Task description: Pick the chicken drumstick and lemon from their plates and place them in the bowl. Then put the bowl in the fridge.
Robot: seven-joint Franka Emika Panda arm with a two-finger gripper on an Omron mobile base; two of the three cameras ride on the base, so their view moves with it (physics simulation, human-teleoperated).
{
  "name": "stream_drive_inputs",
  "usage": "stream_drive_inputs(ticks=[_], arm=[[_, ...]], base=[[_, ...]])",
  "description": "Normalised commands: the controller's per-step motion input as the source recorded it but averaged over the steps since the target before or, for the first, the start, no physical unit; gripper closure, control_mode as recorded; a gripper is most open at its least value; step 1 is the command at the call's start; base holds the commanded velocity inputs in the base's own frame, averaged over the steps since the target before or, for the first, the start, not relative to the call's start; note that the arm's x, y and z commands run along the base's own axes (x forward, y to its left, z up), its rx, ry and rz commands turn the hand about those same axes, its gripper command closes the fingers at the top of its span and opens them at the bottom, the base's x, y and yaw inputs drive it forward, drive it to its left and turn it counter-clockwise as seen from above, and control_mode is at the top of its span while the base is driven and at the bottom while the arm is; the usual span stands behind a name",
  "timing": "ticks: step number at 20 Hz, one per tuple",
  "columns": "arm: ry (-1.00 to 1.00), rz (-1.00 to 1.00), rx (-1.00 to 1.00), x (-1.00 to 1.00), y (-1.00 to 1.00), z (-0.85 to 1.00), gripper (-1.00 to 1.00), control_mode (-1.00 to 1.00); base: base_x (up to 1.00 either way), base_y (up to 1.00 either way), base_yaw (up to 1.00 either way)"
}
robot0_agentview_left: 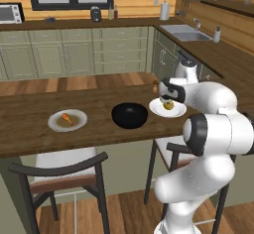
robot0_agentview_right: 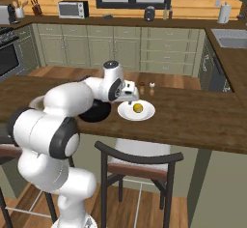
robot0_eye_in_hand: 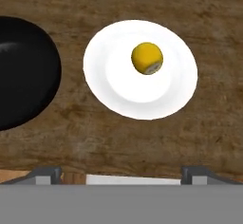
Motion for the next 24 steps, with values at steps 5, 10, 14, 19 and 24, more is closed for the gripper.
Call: stream_drive_inputs(ticks=[5,10,14,19,24], arm=[[0.05,0.0,0.01,0.31,-0.23,-0.28,-1.0,-1.0],[0.06,0.0,0.03,0.36,-0.18,-0.11,-1.0,-1.0],[0.05,0.0,0.0,0.48,-0.03,-0.13,-1.0,-1.0],[0.05,0.0,0.0,0.5,-0.04,-0.25,-1.0,-1.0],[0.06,0.0,0.05,0.45,-0.25,-0.26,-1.0,-1.0]], base=[[0.0,0.0,0.0],[0.0,0.0,0.0],[0.0,0.0,0.0],[0.0,0.0,0.0],[0.0,0.0,0.0]])
